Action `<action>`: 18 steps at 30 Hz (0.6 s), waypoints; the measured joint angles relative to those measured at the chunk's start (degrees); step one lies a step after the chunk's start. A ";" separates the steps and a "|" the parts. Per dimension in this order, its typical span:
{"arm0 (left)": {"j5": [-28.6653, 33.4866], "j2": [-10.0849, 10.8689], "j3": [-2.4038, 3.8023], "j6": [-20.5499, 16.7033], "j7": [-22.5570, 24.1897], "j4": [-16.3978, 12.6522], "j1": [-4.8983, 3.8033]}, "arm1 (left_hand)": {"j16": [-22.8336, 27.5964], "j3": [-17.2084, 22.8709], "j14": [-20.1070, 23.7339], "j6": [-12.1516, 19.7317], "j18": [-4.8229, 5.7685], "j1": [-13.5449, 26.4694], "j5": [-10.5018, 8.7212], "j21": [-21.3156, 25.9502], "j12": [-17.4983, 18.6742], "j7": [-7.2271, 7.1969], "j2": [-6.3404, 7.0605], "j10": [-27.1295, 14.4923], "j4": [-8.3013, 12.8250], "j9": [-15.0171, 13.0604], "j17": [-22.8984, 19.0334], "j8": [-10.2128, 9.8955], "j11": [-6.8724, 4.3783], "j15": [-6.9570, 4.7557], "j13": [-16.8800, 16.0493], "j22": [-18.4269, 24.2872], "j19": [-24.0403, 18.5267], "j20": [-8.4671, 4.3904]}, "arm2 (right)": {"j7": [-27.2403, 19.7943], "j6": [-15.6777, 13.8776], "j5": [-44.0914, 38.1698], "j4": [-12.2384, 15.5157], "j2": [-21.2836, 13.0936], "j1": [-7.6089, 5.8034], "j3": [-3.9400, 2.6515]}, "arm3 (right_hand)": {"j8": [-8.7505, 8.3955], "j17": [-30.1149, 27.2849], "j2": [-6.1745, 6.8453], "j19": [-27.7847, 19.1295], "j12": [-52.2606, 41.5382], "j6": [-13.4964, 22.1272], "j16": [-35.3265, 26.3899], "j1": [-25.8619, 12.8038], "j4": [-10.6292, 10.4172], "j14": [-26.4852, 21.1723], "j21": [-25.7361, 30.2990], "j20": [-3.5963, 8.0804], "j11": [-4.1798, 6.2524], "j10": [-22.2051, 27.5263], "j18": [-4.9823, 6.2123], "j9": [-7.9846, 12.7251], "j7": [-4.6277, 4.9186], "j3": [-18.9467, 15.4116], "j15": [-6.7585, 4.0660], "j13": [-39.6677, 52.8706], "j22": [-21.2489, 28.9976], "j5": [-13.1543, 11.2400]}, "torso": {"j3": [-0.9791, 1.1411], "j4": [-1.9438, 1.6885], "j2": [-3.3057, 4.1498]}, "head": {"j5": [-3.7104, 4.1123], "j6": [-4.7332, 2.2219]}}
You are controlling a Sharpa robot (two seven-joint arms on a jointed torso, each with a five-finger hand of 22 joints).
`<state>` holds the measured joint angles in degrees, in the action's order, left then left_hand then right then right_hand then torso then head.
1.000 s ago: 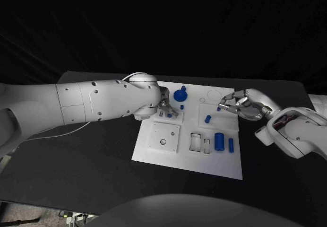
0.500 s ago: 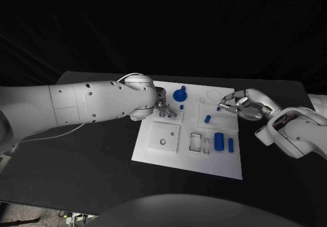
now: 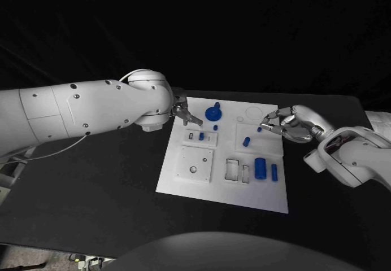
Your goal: Assemble the parts on the task board
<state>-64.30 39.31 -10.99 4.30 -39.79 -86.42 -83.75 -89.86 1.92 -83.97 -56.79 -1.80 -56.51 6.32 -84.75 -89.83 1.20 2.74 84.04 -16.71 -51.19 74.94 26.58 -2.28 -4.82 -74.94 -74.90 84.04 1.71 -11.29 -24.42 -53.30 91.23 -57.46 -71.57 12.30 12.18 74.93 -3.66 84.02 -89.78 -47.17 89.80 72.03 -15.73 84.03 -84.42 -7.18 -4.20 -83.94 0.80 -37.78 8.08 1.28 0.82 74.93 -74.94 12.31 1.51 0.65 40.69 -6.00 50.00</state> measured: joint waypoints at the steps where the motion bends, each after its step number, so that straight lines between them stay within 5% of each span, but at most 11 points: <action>1: 0.51 0.01 0.05 0.26 -0.01 0.21 -0.35 | 0.00 -0.16 0.00 0.00 0.00 -0.77 0.71 0.00 0.00 0.00 -0.13 0.00 0.16 0.00 0.00 0.00 0.00 0.00 0.00 0.00 0.00 0.00 | 0.00 0.00 0.00 0.00 0.00 0.00 0.00 | 0.00 0.00 0.00 0.00 0.00 0.00 0.00 0.00 0.00 0.00 0.00 0.00 0.00 0.00 0.00 0.00 0.00 0.00 0.00 0.00 0.00 0.00 | 0.01 0.00 0.00 | 0.06 0.00; 7: 3.84 -1.05 0.25 2.60 -0.09 3.53 -1.89 | 0.00 -0.64 0.00 0.00 0.01 -2.85 3.42 0.00 0.00 0.00 -1.50 0.00 -0.02 0.31 -0.01 0.00 0.00 0.00 0.00 0.00 0.00 0.00 | 0.00 -0.01 0.01 -0.03 0.06 0.00 0.00 | 0.00 0.00 0.00 0.00 0.00 0.00 0.00 0.00 0.00 0.00 0.00 0.00 0.00 0.00 0.00 0.00 0.00 0.00 0.00 0.00 0.00 0.00 | 0.03 0.02 -0.01 | 0.19 0.00; 18: 6.40 -5.59 0.26 5.32 -0.15 12.60 -2.12 | 0.00 -0.80 -0.21 -0.75 0.00 -7.57 10.66 -0.23 0.00 -0.30 -2.59 -0.21 0.13 1.56 -0.01 -1.33 -0.21 -0.21 0.00 0.00 -0.09 -0.31 | 0.00 0.01 0.01 0.11 0.08 0.00 0.00 | 0.00 -0.01 -0.05 0.00 0.00 0.00 0.00 -0.05 -0.50 0.00 0.00 0.00 0.00 0.00 0.00 0.11 0.00 -0.49 0.00 0.00 0.01 0.57 | -0.02 0.06 0.10 | 0.22 0.00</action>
<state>-57.90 33.71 -10.73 9.62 -39.94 -73.82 -85.87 -89.86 1.12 -84.18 -57.53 -1.80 -64.08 16.98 -84.99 -89.83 0.91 0.15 83.83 -16.58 -49.63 74.93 25.25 -2.48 -5.03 -74.94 -74.90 83.95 1.40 -11.29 -24.41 -53.29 91.34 -57.38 -71.57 12.30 12.18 74.92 -3.72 84.02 -89.78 -47.18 89.80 71.98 -16.22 84.03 -84.42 -7.18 -4.20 -83.94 0.80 -37.67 8.08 0.79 0.82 74.93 -74.92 12.88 1.49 0.71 40.79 -5.78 50.00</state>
